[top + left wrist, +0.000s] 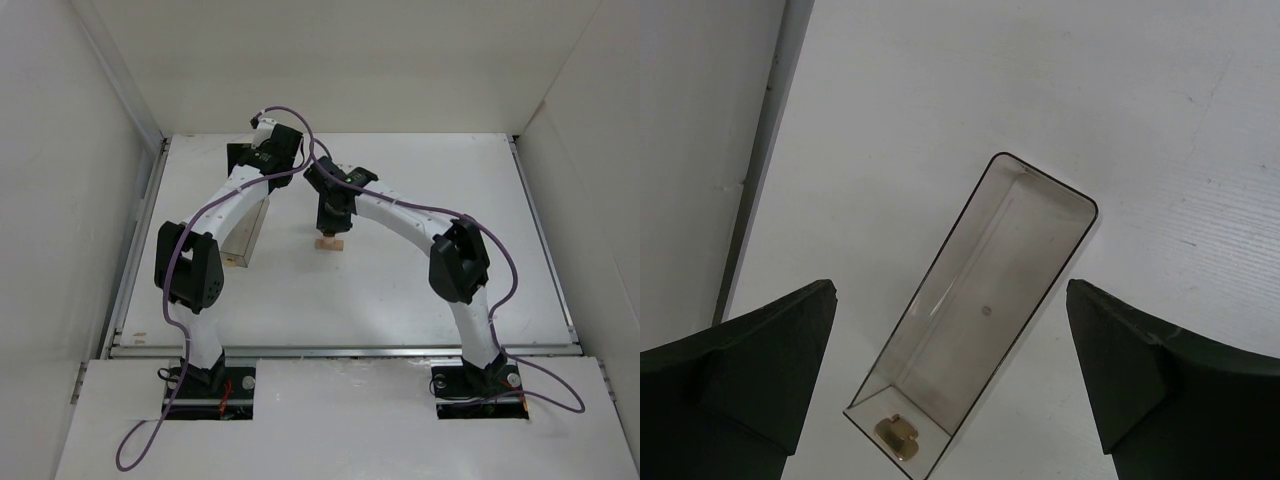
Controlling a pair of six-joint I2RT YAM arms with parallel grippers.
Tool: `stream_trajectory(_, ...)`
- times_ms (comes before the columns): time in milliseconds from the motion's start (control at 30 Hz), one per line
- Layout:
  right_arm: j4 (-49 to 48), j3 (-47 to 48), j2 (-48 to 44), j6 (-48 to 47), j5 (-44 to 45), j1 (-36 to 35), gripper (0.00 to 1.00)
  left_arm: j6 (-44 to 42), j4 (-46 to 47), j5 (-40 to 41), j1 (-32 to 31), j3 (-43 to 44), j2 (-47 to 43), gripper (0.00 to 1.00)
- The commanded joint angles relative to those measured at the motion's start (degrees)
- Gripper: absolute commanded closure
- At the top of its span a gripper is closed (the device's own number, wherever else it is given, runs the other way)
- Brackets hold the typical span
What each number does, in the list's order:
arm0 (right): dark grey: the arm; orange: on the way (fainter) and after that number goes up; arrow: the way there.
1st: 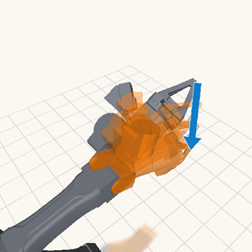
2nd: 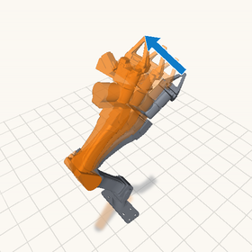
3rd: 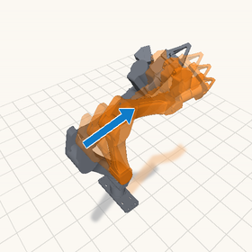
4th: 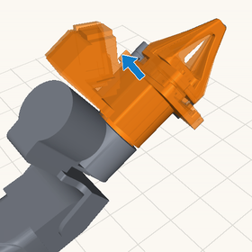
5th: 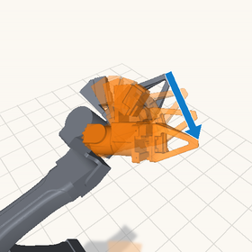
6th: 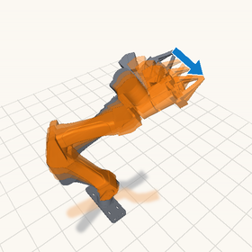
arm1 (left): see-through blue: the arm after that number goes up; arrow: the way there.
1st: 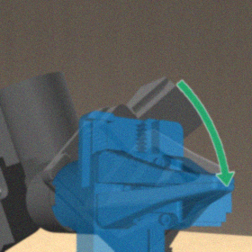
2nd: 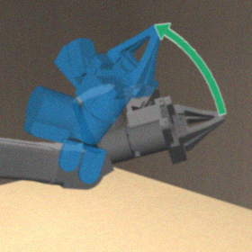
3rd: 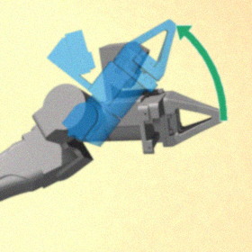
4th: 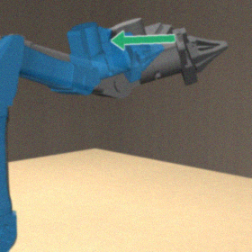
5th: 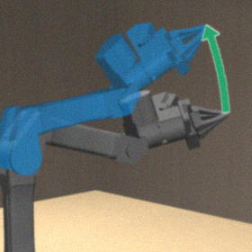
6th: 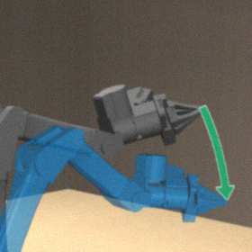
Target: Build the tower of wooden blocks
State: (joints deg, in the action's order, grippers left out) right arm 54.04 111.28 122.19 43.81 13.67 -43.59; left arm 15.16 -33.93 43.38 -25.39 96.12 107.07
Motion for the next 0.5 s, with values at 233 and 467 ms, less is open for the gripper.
stream_trajectory(233, 1.3, 0.8, 1.3, -0.3, -0.4, -0.7, 0.59, 0.4, 1.1, 1.3, -0.3, -0.4, -3.9, 0.0)
stream_trajectory(467, 0.8, 1.3, 1.3, -0.3, -0.4, -0.7, 0.33, 0.4, 1.1, 0.7, -0.3, -0.4, -3.9, 0.0)
